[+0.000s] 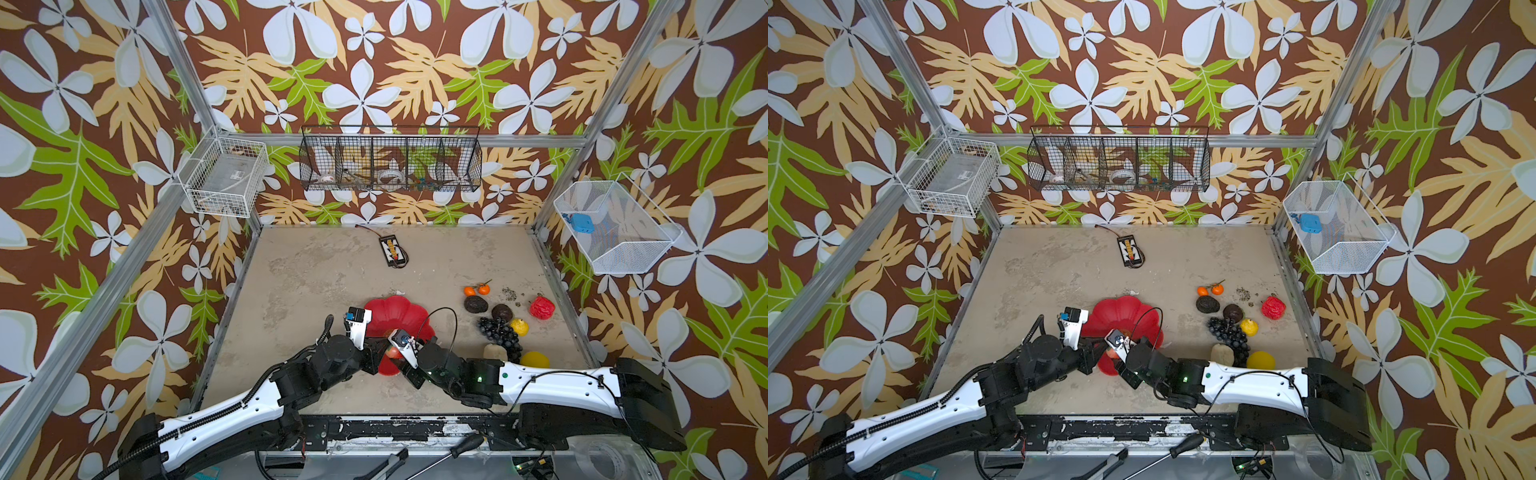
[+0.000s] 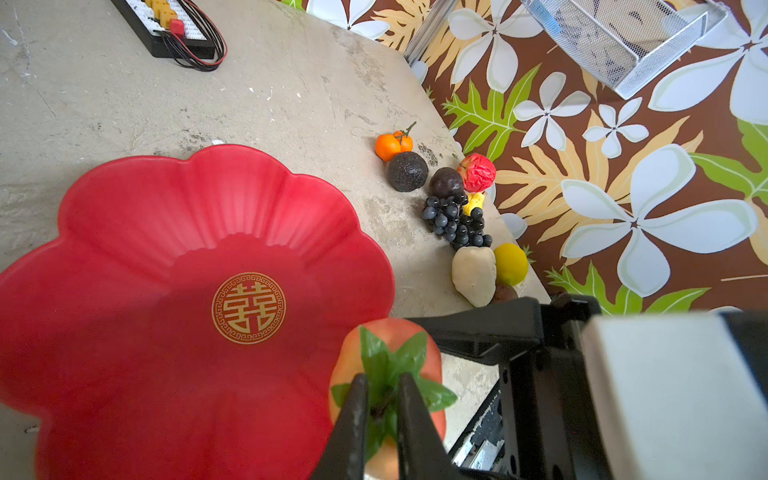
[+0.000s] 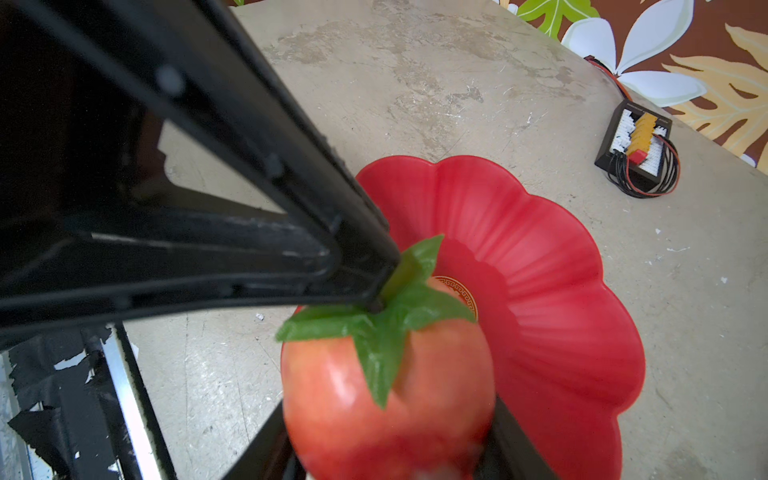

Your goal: Place and organize the fake fruits in the fruit bowl

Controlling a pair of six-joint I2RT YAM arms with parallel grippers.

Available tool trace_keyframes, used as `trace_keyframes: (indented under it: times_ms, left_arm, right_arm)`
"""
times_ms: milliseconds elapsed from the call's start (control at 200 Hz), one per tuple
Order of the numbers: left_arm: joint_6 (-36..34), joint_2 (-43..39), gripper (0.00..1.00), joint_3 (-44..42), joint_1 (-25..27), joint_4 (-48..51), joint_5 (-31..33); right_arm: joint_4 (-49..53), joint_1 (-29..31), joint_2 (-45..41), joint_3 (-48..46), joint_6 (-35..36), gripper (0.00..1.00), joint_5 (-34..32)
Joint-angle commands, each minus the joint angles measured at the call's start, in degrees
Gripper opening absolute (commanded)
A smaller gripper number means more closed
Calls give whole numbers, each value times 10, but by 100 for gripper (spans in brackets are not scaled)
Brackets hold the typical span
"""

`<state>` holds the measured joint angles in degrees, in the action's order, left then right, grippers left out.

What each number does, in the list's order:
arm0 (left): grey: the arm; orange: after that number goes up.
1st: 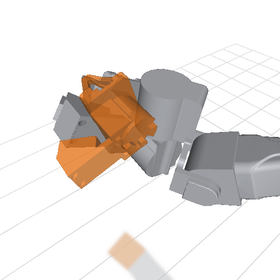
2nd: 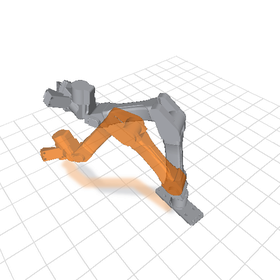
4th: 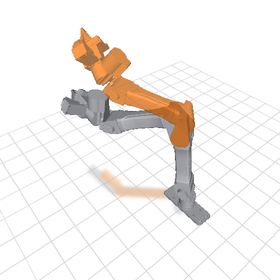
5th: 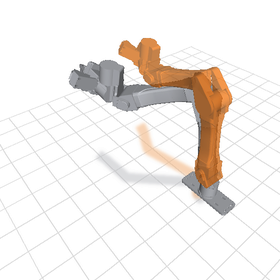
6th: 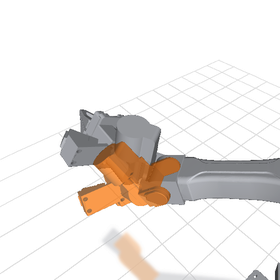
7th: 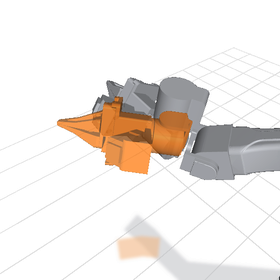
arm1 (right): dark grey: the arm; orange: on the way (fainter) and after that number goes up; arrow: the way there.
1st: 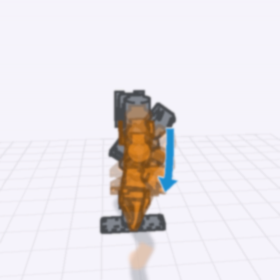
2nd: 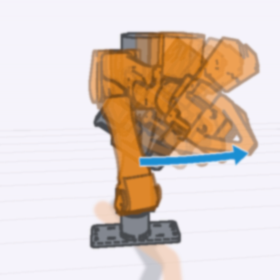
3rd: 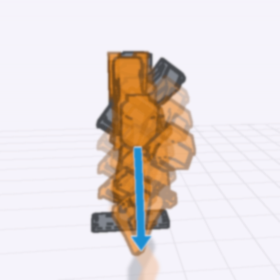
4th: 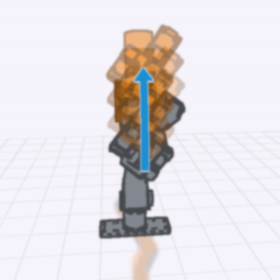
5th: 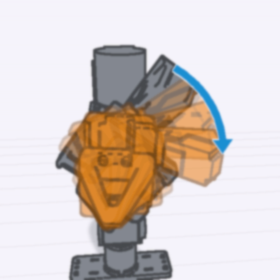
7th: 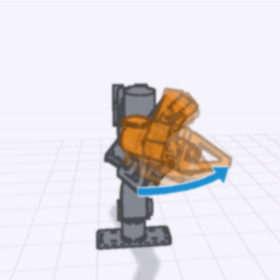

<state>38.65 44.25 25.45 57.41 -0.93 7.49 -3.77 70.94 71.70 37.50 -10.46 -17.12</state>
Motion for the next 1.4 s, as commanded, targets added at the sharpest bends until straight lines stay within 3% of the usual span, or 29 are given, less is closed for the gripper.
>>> trace_keyframes:
  times_ms: [0, 666, 1061, 1246, 1391]
  left_arm:
    - [3, 3, 16, 5, -1, 1, 11]
    - [6, 14, 0, 2, -1, -9, 7]
    - [-10, 37, 0, 38, -1, 40, 108]
    - [-35, 88, 0, 63, -17, 46, 182]
    - [-48, 126, 0, 60, -70, 3, 156]
  right_arm:
    - [-14, 1, 4, 2, -4, 49, -8]
    - [-16, 8, 20, 6, -9, 51, -25]
    - [6, 8, -8, 5, -23, 78, -58]
    - [27, 8, -61, -19, -34, 84, -114]
    - [43, 7, -96, -41, -64, 85, -149]
